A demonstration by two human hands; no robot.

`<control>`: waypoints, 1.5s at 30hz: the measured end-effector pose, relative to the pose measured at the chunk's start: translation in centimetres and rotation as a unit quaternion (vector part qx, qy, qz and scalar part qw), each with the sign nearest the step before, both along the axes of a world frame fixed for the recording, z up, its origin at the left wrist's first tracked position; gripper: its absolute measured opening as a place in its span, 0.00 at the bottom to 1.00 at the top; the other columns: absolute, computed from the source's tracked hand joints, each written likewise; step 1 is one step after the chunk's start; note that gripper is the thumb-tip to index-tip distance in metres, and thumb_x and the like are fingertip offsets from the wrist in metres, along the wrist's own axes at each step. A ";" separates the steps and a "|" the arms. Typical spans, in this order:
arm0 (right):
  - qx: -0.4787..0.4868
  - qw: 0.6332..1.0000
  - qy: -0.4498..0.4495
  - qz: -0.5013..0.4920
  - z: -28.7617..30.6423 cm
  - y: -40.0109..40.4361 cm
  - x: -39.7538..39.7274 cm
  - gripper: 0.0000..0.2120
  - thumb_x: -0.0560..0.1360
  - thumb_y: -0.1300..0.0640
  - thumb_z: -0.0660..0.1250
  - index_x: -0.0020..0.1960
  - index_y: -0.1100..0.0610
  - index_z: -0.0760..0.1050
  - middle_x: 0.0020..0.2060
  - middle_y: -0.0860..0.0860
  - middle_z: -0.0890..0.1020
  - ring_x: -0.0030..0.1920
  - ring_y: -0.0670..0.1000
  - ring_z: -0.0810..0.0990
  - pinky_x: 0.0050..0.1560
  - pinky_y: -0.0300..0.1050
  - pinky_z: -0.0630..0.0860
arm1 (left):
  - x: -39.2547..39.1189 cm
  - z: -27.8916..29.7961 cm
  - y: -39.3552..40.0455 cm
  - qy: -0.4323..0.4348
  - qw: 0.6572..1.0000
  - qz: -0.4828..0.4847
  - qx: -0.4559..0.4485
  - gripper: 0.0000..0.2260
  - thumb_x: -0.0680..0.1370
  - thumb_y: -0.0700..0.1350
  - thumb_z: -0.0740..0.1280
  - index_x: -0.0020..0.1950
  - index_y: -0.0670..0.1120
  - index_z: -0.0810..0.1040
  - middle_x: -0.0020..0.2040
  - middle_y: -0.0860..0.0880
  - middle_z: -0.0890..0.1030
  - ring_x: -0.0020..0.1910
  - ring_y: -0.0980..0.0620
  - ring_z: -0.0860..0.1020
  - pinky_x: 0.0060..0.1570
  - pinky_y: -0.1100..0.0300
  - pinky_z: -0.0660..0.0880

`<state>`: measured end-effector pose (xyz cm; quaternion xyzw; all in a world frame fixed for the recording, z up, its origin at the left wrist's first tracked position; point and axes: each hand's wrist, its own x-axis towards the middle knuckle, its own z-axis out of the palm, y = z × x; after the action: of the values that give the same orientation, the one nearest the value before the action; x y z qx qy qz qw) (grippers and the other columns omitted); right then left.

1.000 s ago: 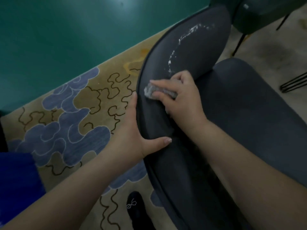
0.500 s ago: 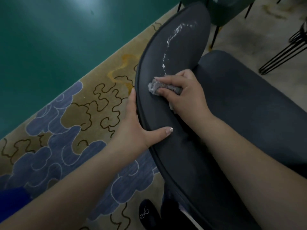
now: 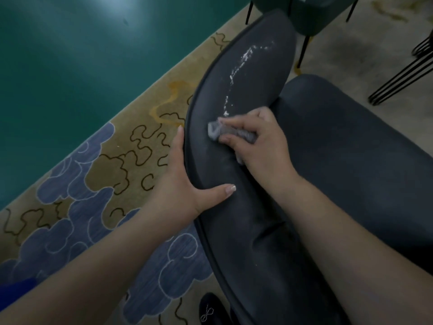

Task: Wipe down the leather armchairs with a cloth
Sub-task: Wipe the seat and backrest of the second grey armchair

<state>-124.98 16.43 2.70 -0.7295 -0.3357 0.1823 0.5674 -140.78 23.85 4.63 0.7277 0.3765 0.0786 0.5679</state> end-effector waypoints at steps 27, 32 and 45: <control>0.041 0.999 -0.010 -0.023 -0.2 5.6 5.6 0.12 0.70 0.60 0.74 0.53 0.50 0.82 0.44 0.47 0.67 0.36 0.41 0.73 0.32 0.31 0.73 | 8.4 -0.2 9.7 0.018 0.993 -0.114 0.037 0.58 0.56 0.64 0.77 0.77 0.63 0.45 0.62 0.78 0.60 0.59 0.79 0.65 0.52 0.79 0.68; 0.019 0.996 -0.079 -0.039 -1.2 4.1 3.8 0.14 0.69 0.57 0.74 0.54 0.47 0.82 0.44 0.47 0.68 0.45 0.43 0.72 0.48 0.30 0.70 | 9.5 -0.5 11.4 0.010 0.985 -0.172 0.008 0.56 0.58 0.59 0.78 0.77 0.61 0.47 0.60 0.79 0.67 0.60 0.74 0.69 0.52 0.78 0.69; 0.017 0.984 -0.023 -0.177 -0.8 7.0 5.5 0.17 0.68 0.60 0.75 0.51 0.41 0.81 0.44 0.44 0.69 0.42 0.37 0.74 0.39 0.23 0.70 | 14.5 -0.6 15.8 0.012 0.957 -0.288 -0.013 0.57 0.62 0.49 0.81 0.78 0.57 0.44 0.67 0.68 0.64 0.61 0.76 0.66 0.55 0.79 0.66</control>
<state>-119.47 23.38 1.88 -0.7714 -0.2171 0.0567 0.5955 -126.31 39.61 4.07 0.7987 0.1585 -0.1019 0.5714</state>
